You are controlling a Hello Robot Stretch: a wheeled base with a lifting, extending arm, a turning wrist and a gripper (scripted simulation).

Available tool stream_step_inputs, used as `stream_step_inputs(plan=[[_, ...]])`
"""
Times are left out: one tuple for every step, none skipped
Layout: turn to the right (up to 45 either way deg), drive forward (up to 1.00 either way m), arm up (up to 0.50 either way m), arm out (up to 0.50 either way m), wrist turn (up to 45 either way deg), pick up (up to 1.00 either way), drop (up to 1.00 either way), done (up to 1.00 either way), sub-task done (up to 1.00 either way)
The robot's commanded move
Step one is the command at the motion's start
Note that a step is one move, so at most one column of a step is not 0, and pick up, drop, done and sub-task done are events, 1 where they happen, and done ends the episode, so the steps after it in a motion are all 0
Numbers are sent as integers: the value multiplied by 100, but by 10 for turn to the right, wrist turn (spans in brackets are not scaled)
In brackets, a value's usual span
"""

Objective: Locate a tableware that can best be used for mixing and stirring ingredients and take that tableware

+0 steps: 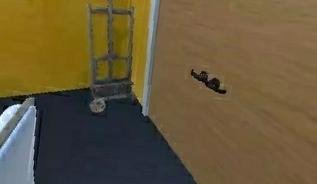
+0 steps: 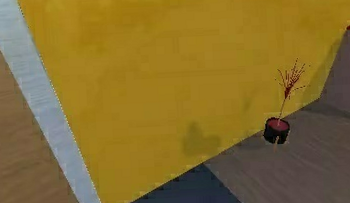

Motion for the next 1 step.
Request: stream_step_inputs(plan=[[450, 0, 0, 0, 0, 0, 0, 0, 0]])
